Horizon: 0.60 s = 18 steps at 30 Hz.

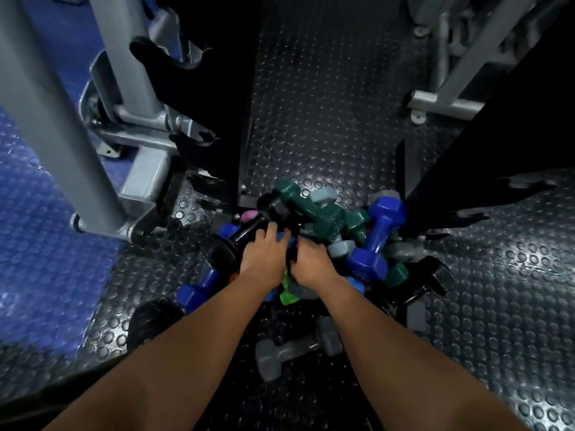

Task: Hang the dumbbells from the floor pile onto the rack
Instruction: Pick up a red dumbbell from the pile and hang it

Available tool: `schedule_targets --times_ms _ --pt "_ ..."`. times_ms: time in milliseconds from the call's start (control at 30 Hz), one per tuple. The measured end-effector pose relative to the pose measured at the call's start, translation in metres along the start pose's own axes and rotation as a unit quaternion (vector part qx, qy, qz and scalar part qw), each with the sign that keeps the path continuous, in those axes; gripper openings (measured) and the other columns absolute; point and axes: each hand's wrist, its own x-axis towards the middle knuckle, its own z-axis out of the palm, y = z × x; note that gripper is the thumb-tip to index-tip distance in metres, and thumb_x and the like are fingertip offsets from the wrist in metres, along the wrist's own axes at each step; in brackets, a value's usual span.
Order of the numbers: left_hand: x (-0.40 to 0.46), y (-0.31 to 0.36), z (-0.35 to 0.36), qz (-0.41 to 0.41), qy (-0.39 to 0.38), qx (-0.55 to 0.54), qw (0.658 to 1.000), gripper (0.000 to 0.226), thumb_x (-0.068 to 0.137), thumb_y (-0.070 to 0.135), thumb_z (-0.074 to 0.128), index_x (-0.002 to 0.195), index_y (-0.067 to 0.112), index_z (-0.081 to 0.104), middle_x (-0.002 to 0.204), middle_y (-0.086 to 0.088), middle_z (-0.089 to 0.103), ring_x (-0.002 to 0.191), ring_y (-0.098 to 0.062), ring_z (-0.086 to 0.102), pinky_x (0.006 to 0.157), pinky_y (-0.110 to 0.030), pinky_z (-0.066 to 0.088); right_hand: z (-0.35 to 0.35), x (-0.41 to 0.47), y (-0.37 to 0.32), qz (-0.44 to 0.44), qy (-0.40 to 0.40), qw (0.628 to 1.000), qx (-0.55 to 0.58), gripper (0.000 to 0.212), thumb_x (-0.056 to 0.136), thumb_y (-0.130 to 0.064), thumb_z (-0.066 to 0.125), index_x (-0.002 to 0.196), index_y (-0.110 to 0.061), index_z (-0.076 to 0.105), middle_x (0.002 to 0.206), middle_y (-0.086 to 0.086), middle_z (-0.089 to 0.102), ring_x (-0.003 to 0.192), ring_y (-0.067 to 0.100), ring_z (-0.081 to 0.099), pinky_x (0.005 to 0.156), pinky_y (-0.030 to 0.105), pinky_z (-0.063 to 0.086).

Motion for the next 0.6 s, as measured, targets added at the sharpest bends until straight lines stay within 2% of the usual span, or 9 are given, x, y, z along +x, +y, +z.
schedule_targets --times_ms 67,133,200,267,367,467,600 --pt "0.002 0.001 -0.002 -0.012 0.017 -0.021 1.0 0.057 0.089 0.023 0.075 0.141 0.026 0.05 0.14 -0.008 0.033 0.115 -0.029 0.052 0.073 -0.042 0.06 -0.001 0.008 -0.002 0.018 -0.032 0.999 0.014 0.052 0.093 -0.019 0.059 0.143 -0.017 0.045 0.139 0.012 0.058 0.128 0.041 0.052 0.103 0.046 0.041" --pt "-0.003 -0.002 -0.003 0.013 0.034 -0.031 0.999 0.051 0.086 0.02 0.076 0.131 0.028 0.053 0.134 -0.005 0.041 0.109 -0.028 0.055 0.07 -0.042 0.056 0.001 0.013 -0.003 0.055 -0.045 0.997 0.022 0.054 0.094 -0.019 0.058 0.146 -0.02 0.042 0.143 0.012 0.057 0.131 0.043 0.05 0.104 0.048 0.045" --pt "-0.019 -0.005 -0.005 0.054 0.051 -0.009 0.997 0.052 0.081 0.017 0.072 0.127 0.029 0.053 0.125 -0.003 0.052 0.106 -0.029 0.053 0.079 -0.044 0.046 0.006 0.019 -0.002 0.058 -0.041 0.997 0.001 0.046 0.094 -0.021 0.06 0.138 -0.018 0.051 0.136 0.014 0.063 0.128 0.041 0.057 0.101 0.046 0.051" --pt "-0.04 -0.009 -0.004 0.062 0.09 -0.009 0.994 0.052 0.072 0.017 0.073 0.121 0.026 0.057 0.11 -0.002 0.055 0.097 -0.029 0.051 0.079 -0.043 0.041 0.01 0.026 -0.004 0.058 -0.029 0.997 -0.036 0.04 0.093 -0.023 0.062 0.132 -0.018 0.057 0.131 0.014 0.067 0.123 0.038 0.064 0.099 0.045 0.054" --pt "-0.067 -0.018 0.005 0.083 0.125 -0.012 0.989 0.053 0.064 0.021 0.079 0.112 0.023 0.058 0.099 -0.003 0.05 0.087 -0.027 0.046 0.073 -0.041 0.04 0.015 0.035 -0.013 0.102 -0.038 0.989 -0.103 0.042 0.099 -0.019 0.051 0.141 -0.019 0.054 0.14 0.011 0.064 0.133 0.032 0.058 0.108 0.048 0.042" --pt "-0.083 -0.021 0.012 0.09 0.119 -0.002 0.989 0.059 0.063 0.026 0.079 0.115 0.024 0.053 0.104 -0.006 0.05 0.089 -0.03 0.048 0.076 -0.044 0.041 0.02 0.042 -0.024 0.141 -0.069 0.976 -0.148 0.05 0.102 -0.015 0.038 0.153 -0.013 0.04 0.153 0.01 0.054 0.149 0.027 0.038 0.116 0.053 0.023" --pt "-0.075 -0.024 0.009 0.079 0.123 -0.007 0.989 0.056 0.064 0.032 0.078 0.113 0.025 0.052 0.101 -0.004 0.045 0.09 -0.028 0.045 0.077 -0.044 0.041 0.019 0.048 -0.027 0.145 -0.096 0.966 -0.191 0.062 0.104 -0.016 0.036 0.163 -0.008 0.02 0.162 0.011 0.044 0.156 0.028 0.024 0.119 0.056 0.019"
